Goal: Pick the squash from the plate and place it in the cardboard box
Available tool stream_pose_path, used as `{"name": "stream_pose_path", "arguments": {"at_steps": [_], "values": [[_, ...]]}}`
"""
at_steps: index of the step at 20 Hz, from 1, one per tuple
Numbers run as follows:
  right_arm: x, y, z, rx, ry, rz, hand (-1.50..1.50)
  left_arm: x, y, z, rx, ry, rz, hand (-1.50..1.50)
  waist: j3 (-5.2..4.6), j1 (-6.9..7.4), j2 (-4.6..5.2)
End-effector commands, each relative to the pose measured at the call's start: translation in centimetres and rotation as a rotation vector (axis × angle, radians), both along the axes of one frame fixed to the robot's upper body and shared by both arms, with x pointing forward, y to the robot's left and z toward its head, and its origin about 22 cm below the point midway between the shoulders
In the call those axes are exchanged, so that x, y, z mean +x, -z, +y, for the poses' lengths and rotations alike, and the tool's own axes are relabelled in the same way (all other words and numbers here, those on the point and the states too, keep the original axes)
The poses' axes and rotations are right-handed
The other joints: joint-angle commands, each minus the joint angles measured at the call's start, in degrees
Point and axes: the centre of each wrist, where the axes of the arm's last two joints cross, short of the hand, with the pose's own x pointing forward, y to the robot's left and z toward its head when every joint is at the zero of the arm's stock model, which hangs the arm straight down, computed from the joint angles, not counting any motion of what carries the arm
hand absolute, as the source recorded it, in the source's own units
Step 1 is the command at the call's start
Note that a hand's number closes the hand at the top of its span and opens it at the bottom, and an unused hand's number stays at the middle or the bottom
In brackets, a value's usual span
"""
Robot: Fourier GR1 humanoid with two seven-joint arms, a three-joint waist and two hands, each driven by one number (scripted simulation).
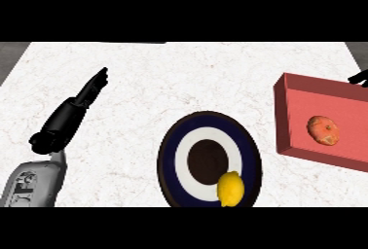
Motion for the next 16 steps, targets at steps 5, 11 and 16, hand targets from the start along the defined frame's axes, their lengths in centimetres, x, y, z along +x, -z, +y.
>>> {"name": "stream_pose_path", "arguments": {"at_steps": [5,11,16], "values": [[1.4,4.1,-0.5,0.769,-0.071,0.033,-1.5,-0.3,0.7,-0.1,-0.014,-0.022,0.017,0.0,0.14,-0.84,-0.2],[1.6,3.6,-3.8,1.075,0.175,0.14,-1.5,-0.8,1.0,-0.5,0.003,-0.005,0.013,0.0,-0.03,-0.24,-0.07],[0.9,-0.2,-7.2,1.197,0.255,0.124,-1.5,-0.4,-0.7,-0.6,-0.004,0.017,-0.004,0.0,0.1,0.66,0.2]]}}
